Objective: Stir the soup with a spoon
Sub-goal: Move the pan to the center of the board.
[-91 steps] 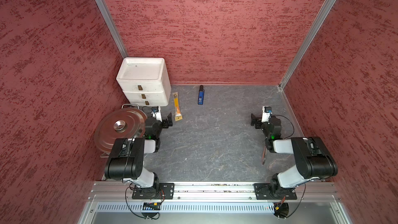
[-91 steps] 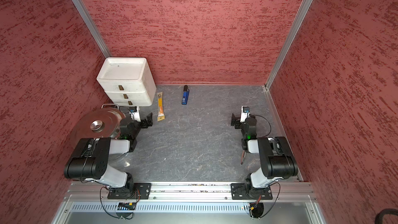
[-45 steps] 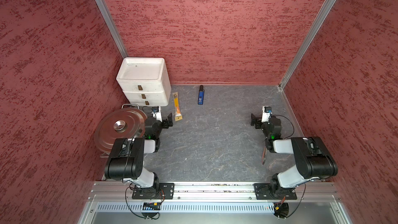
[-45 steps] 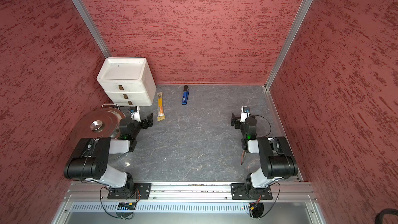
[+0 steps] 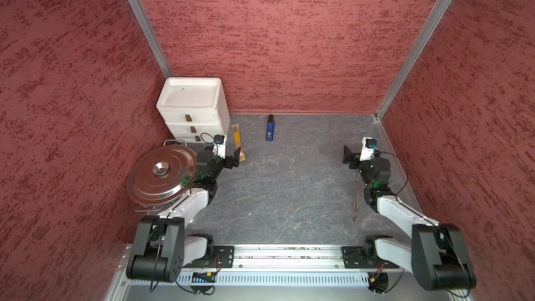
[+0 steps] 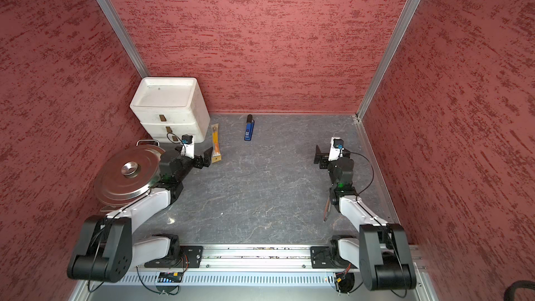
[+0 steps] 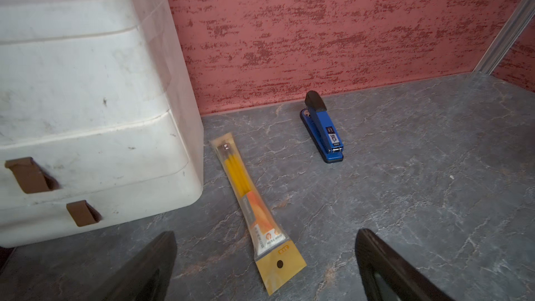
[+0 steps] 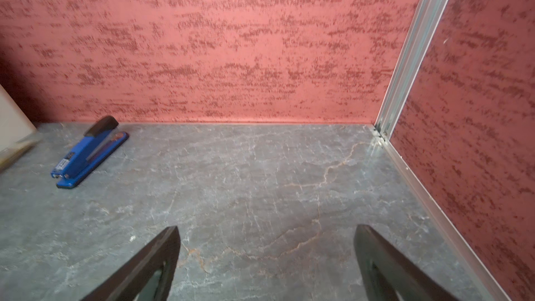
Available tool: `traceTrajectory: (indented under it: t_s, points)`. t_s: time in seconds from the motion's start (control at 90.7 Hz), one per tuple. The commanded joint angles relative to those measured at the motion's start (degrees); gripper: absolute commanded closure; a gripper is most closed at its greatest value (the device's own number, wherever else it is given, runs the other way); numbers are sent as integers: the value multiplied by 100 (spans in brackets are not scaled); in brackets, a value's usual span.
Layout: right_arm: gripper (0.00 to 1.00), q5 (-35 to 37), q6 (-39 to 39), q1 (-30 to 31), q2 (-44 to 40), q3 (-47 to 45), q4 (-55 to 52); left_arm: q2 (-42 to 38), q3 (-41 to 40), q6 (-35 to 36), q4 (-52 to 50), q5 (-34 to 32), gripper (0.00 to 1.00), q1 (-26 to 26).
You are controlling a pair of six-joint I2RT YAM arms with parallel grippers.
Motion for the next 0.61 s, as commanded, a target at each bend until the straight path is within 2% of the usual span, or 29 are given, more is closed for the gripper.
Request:
traceTrajectory:
  t_s: [0.0, 0.187, 0.253, 0.331, 0.441, 0.507, 0.595]
  points:
    - [2, -370, 413, -13, -509, 850, -1972, -556, 598, -495, -1729, -661, 0, -185]
    - [4, -841, 1191, 87, -685, 1952, -4238, -1104, 2242, -2563, -5066, -1971, 0, -224]
    - [6, -1078, 1339, 187, -681, 2139, -4700, -1150, 2768, -3349, -6469, -2204, 0, -103]
    - [7, -1370, 1443, 375, -670, 2271, -5120, -1225, 3157, -4060, -7557, -2143, 0, 166]
    - [9, -1532, 1500, 806, -553, 2477, -5514, -1358, 3420, -4362, -8604, -1943, 0, 519]
    - [9, -1542, 1514, 1043, -403, 2588, -5606, -1374, 3507, -4244, -8816, -1639, 0, 692]
    - [9, -1589, 1556, 1277, -168, 2729, -5593, -1266, 3704, -4282, -9227, -1581, 0, 807]
